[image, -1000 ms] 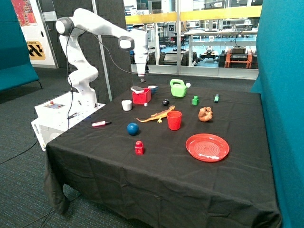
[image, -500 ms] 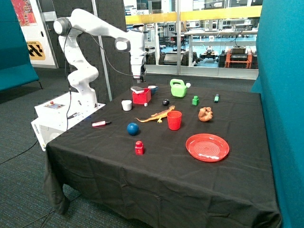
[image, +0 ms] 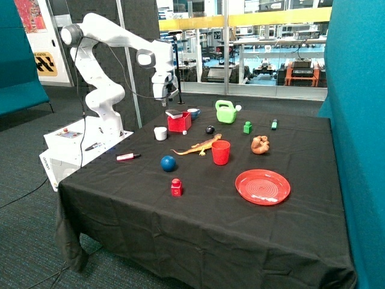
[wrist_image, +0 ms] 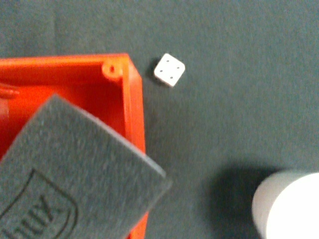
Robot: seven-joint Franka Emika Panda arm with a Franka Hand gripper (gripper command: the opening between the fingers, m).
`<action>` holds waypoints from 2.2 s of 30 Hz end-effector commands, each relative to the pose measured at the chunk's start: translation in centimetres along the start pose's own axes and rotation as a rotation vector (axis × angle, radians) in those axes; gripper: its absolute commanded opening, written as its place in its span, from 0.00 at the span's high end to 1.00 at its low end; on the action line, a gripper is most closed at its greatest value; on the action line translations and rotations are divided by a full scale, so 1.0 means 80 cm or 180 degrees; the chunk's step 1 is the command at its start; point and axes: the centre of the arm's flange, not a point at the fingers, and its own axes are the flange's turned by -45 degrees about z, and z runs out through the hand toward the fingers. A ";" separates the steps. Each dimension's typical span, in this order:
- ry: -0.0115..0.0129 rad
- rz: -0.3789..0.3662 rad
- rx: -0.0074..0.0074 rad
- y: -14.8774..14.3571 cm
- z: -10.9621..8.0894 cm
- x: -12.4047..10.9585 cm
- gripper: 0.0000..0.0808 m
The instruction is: Put the ball in the red pot
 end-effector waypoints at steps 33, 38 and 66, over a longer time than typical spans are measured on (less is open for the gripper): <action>-0.00028 0.0393 0.00092 -0.093 0.037 -0.065 0.17; -0.00028 0.0391 0.00092 -0.086 0.037 -0.053 0.16; -0.00027 0.0348 0.00092 -0.080 0.057 -0.027 0.11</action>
